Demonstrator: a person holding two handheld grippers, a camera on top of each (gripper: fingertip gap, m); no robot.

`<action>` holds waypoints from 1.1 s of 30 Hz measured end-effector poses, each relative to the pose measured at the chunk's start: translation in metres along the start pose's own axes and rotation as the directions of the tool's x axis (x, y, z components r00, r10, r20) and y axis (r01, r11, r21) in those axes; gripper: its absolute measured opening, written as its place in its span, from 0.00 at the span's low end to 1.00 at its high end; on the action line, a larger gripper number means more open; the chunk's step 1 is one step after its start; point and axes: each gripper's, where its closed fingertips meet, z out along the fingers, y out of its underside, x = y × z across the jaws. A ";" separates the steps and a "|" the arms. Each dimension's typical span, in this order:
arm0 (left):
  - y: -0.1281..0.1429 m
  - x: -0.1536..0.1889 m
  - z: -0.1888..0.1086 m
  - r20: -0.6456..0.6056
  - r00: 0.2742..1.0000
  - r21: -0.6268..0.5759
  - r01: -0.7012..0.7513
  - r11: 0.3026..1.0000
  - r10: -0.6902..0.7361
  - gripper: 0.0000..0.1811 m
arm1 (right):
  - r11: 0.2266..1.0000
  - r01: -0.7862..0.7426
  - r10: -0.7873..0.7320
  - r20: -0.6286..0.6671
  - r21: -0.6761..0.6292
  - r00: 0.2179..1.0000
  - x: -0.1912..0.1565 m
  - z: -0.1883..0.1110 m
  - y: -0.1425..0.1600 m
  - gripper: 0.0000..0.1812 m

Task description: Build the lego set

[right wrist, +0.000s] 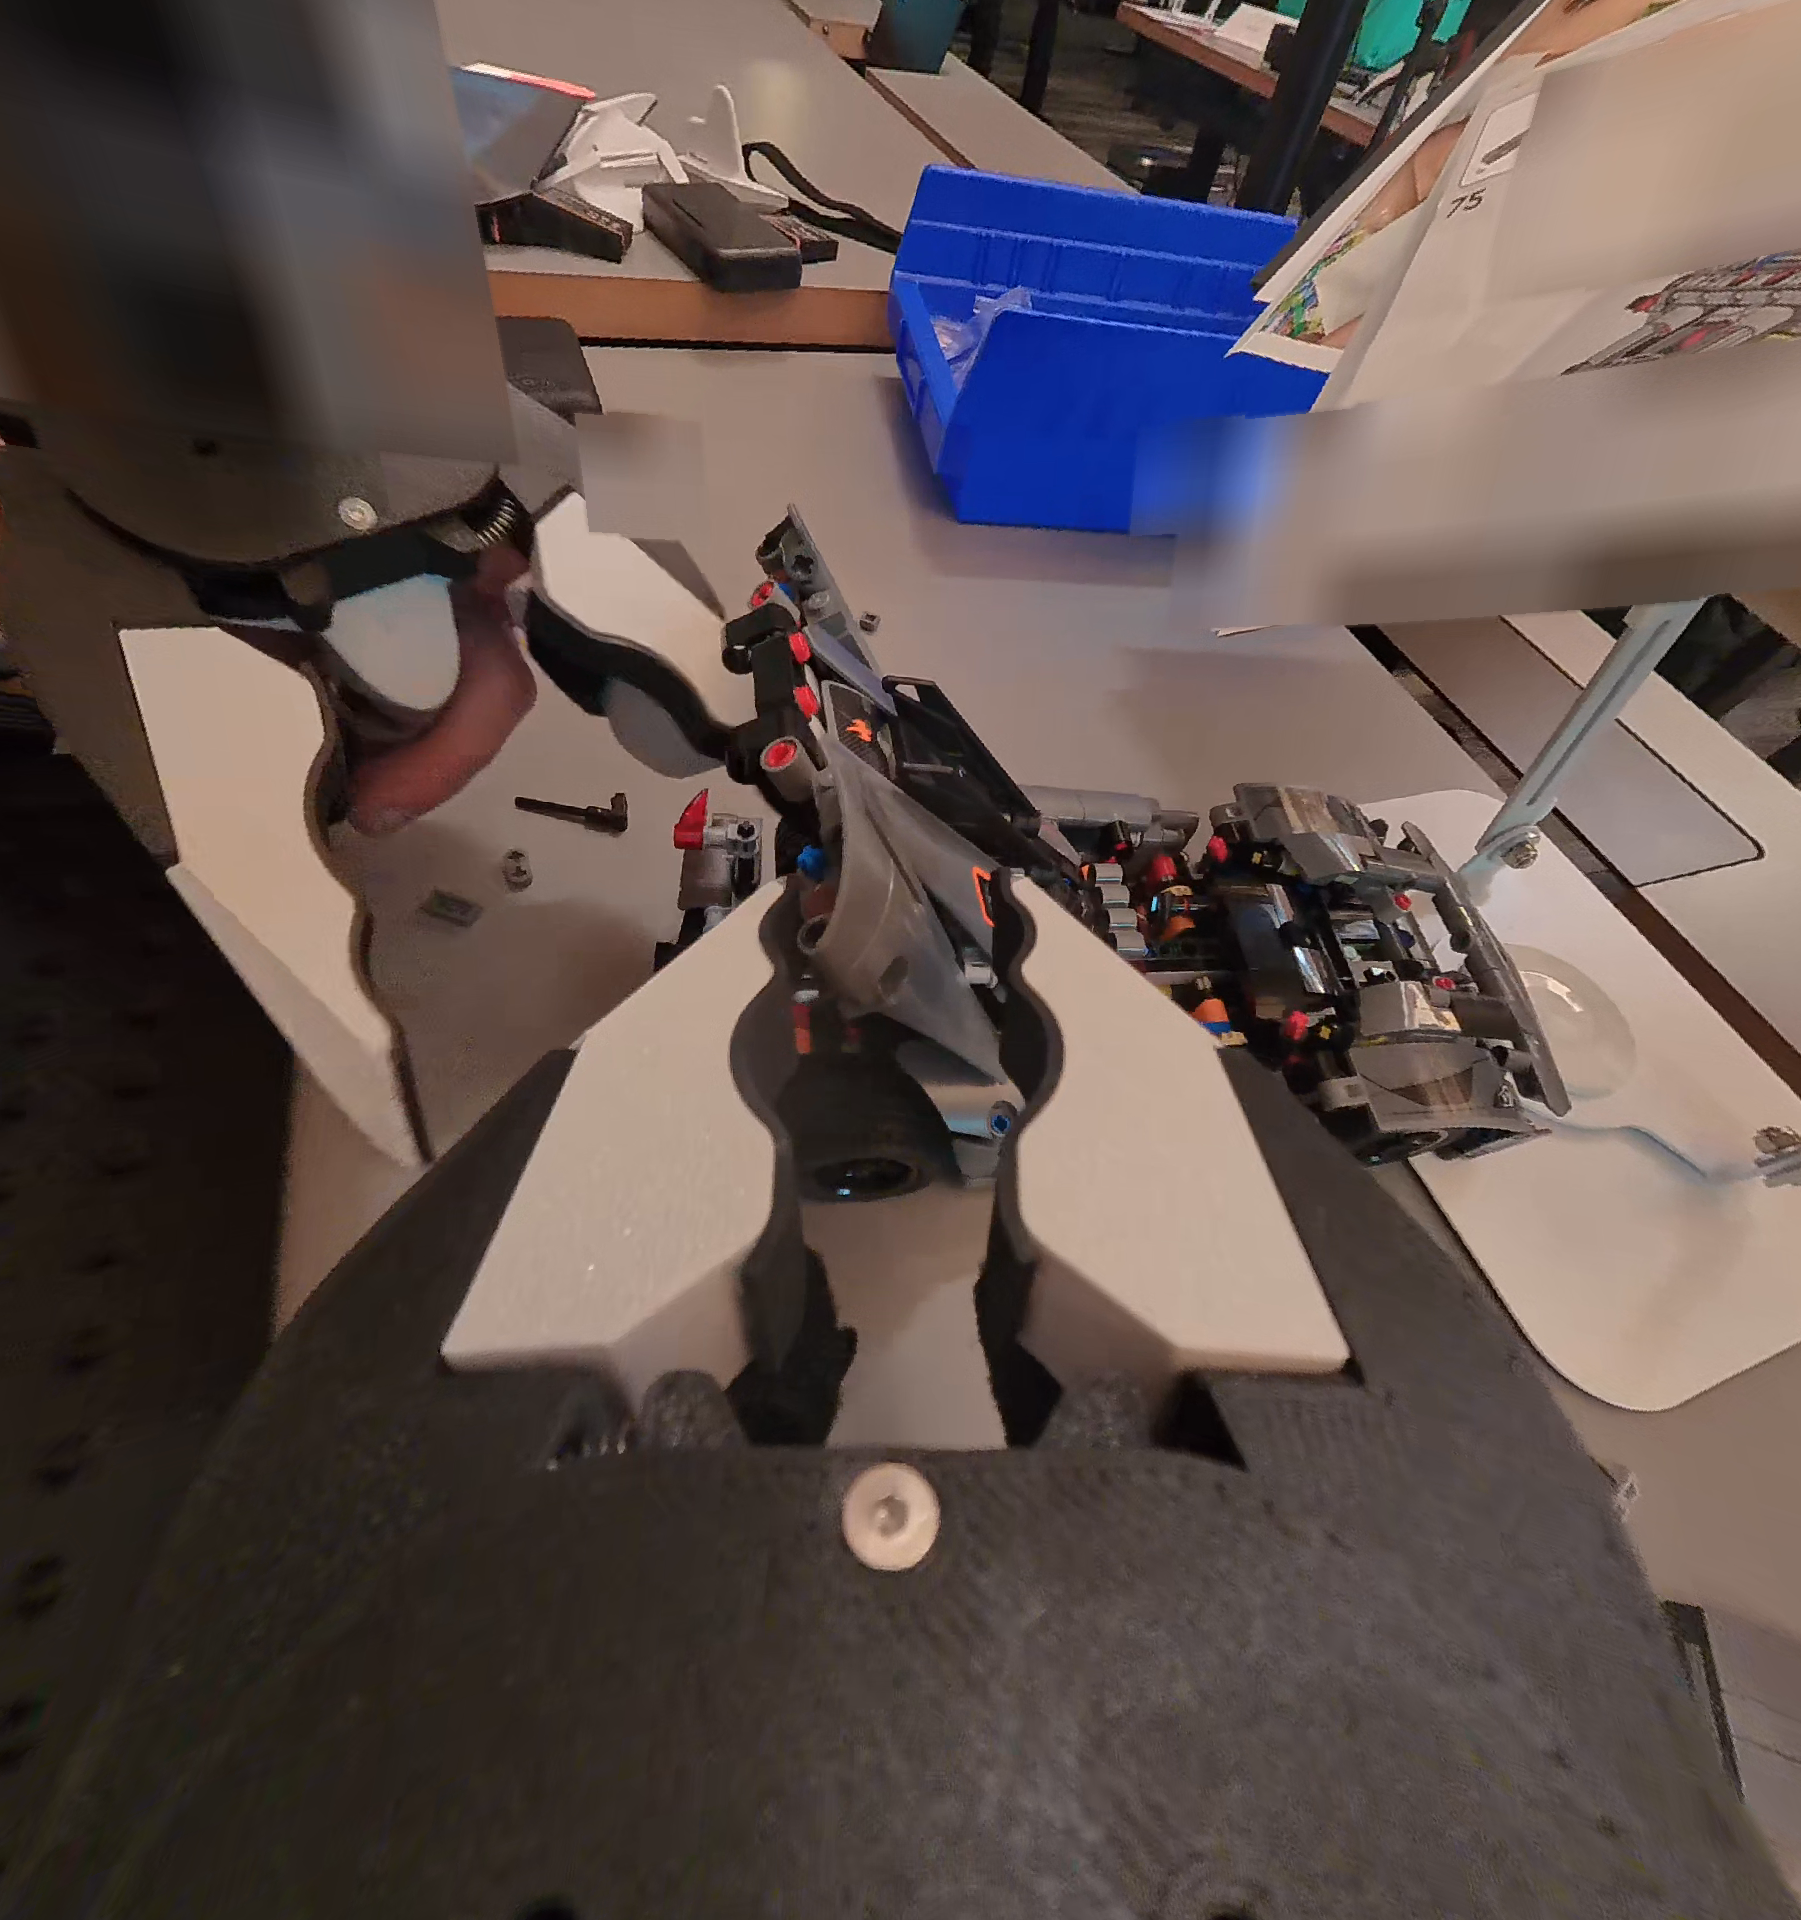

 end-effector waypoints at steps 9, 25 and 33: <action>-0.019 0.015 0.011 -0.141 0.981 0.109 0.151 0.982 -0.135 0.87 | 1.000 -0.012 0.011 0.008 0.012 1.000 0.001 0.000 -0.003 0.18; -0.028 0.008 0.015 -0.110 0.978 0.169 0.193 0.967 -0.176 0.87 | 0.998 -0.022 0.022 0.000 -0.053 1.000 -0.003 -0.011 0.013 0.17; -0.030 0.007 0.014 -0.131 0.972 0.179 0.217 0.960 -0.195 0.87 | 0.964 -0.239 0.248 0.061 -0.119 0.967 -0.022 -0.007 0.037 0.18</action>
